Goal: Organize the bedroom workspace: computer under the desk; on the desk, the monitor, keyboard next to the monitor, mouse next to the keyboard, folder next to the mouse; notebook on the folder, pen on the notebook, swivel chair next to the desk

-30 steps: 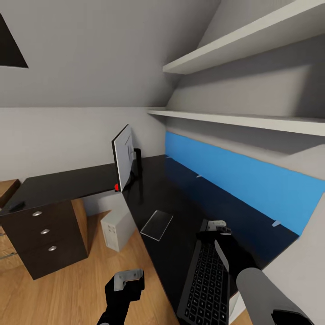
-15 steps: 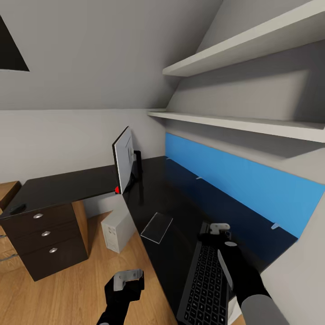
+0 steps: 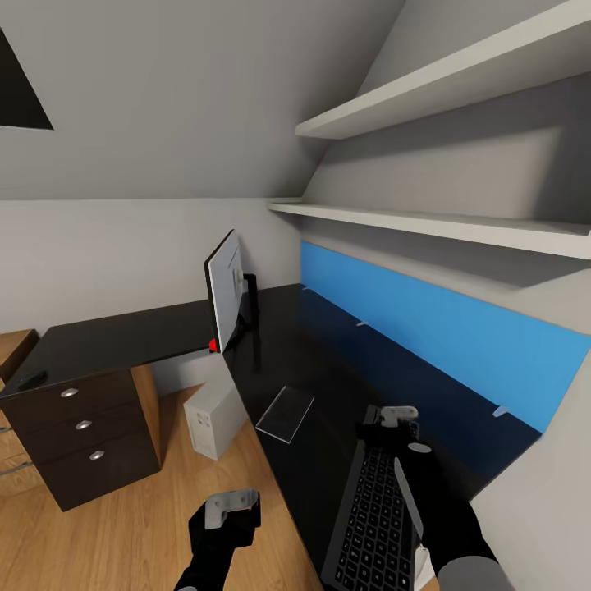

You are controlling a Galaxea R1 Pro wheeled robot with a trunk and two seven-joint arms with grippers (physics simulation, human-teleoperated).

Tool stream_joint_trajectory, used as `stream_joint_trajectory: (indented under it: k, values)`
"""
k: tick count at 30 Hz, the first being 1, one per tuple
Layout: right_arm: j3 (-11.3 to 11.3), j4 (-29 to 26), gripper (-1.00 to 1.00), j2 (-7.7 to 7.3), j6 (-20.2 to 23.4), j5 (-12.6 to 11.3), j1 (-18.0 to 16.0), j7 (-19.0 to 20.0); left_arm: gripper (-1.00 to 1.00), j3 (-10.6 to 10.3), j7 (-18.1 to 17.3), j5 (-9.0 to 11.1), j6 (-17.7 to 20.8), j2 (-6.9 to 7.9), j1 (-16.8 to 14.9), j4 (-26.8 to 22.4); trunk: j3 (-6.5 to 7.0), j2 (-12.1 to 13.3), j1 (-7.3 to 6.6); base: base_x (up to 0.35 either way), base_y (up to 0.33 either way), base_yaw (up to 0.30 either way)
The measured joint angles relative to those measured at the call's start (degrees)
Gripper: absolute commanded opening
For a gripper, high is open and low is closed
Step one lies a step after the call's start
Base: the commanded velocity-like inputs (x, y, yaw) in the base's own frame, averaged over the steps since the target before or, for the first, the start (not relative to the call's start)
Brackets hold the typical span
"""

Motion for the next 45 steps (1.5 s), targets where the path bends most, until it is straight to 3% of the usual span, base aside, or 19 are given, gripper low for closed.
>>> stream_joint_trajectory:
  k: [11,23,26,28,32,42,44,45]
  values:
    - [0.0,-1.1,1.00,0.05,0.7,0.0,0.0,-0.2,1.00,0.6,0.1,0.0,0.0,0.00,0.0,0.0,0.00,0.0,0.02,-0.051,-0.024,0.136]
    - [0.0,-1.1,1.00,0.02,0.7,-0.1,0.0,-0.1,1.00,7.6,0.0,0.4,0.1,-0.19,0.0,0.2,-0.03,0.0,0.03,-0.284,-0.160,0.111]
    - [0.0,-1.2,1.00,0.01,0.7,-0.1,0.0,-0.1,1.00,9.6,0.0,2.0,0.1,-0.21,0.0,0.2,-0.04,0.0,0.03,-0.283,-0.211,0.006]
    - [0.0,-1.2,1.00,-0.03,0.7,-0.1,0.0,-0.1,1.00,11.4,0.0,5.2,0.1,-0.15,0.0,0.2,-0.04,0.0,0.03,-0.267,-0.234,0.002]
    - [0.0,-1.3,1.00,-0.04,0.7,-0.1,0.0,-0.1,1.00,12.4,0.0,7.7,0.1,-0.04,0.0,0.1,-0.04,0.0,0.03,-0.240,-0.257,0.001]
    - [-0.1,-1.2,1.00,-0.06,0.8,-0.1,0.0,-0.1,1.00,15.2,-0.1,8.6,0.0,-0.09,0.0,0.1,-0.04,0.0,0.01,-0.111,-0.182,0.000]
    - [-0.1,-1.2,1.00,-0.06,0.7,-0.1,0.1,-0.1,1.00,18.0,-0.1,8.7,0.0,-0.21,0.0,0.2,-0.04,0.0,0.00,-0.002,-0.003,0.187]
    - [-0.1,-1.2,1.00,-0.06,0.7,-0.1,0.1,-0.1,1.00,18.1,-0.1,8.8,0.0,-0.22,0.0,0.3,-0.04,0.0,0.00,-0.001,-0.002,0.212]
